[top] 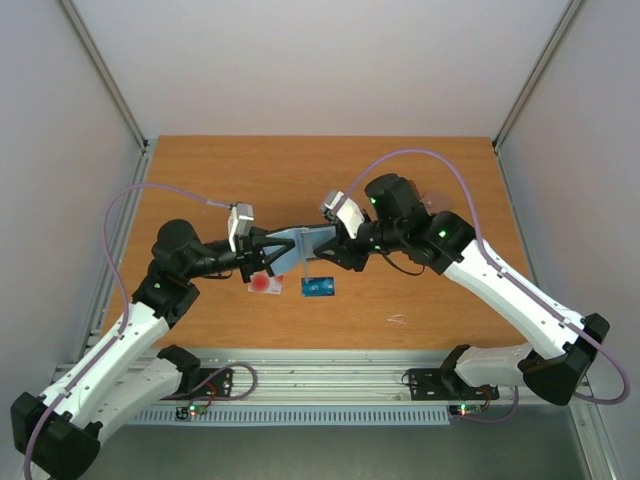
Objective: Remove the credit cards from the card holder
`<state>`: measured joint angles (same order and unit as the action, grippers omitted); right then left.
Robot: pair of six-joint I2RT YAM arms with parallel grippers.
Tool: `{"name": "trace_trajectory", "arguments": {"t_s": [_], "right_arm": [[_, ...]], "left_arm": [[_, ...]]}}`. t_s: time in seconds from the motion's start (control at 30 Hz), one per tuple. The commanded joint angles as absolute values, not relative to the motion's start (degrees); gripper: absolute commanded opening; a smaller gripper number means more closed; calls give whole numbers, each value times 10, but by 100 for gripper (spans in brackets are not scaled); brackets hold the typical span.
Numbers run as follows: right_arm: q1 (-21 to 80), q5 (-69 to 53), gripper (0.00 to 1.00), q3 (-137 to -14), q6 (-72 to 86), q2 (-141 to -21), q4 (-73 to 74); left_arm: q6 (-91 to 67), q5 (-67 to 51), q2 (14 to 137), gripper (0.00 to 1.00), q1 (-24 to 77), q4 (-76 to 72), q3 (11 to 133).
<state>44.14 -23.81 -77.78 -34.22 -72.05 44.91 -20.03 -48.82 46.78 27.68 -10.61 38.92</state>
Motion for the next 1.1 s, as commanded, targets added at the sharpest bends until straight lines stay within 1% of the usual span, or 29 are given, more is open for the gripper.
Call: {"name": "trace_trajectory", "arguments": {"t_s": [0.0,0.07,0.17,0.23,0.3,0.33,0.4,0.43,0.5,0.57,0.6,0.67,0.73,0.8,0.97,1.07], "right_arm": [[460,-291,40,-801,-328,-735,389],[464,-319,35,-806,-327,-737,389],[464,-358,22,-809,-324,-733,390],[464,-363,14,-811,-320,-728,393],[464,-341,5,-822,-306,-728,404],[464,-315,2,-830,-292,-732,411],[464,-254,1,-853,-255,-746,430],[465,-212,1,-866,-229,-758,443],[479,-107,1,-895,-175,-792,488],[512,22,1,-935,-155,-829,544],[529,88,1,-961,-145,-852,574],[554,187,1,-1016,-123,-895,639],[571,253,1,-1062,-108,-931,688],[584,293,1,-1099,-105,-959,718],[595,272,1,-1161,-110,-997,745],[594,187,1,-1149,-149,-982,702]], "left_arm": [[-194,-495,472,0,282,-147,408],[-198,-490,472,0,282,-150,404],[-204,-483,472,0,282,-151,400],[-205,-474,472,0,282,-148,397],[-200,-445,473,0,282,-132,396],[-196,-422,473,9,282,-119,394],[-183,-370,473,47,282,-96,392],[-177,-353,474,60,283,-88,392],[-162,-334,473,75,284,-81,391],[-155,-322,474,94,288,-77,390],[-157,-309,475,99,290,-73,389],[-159,-280,476,99,293,-64,387],[-158,-250,476,99,294,-55,384],[-152,-233,477,99,293,-47,382],[-153,-214,479,99,294,-32,374],[-148,-182,477,99,294,-13,368]]}}
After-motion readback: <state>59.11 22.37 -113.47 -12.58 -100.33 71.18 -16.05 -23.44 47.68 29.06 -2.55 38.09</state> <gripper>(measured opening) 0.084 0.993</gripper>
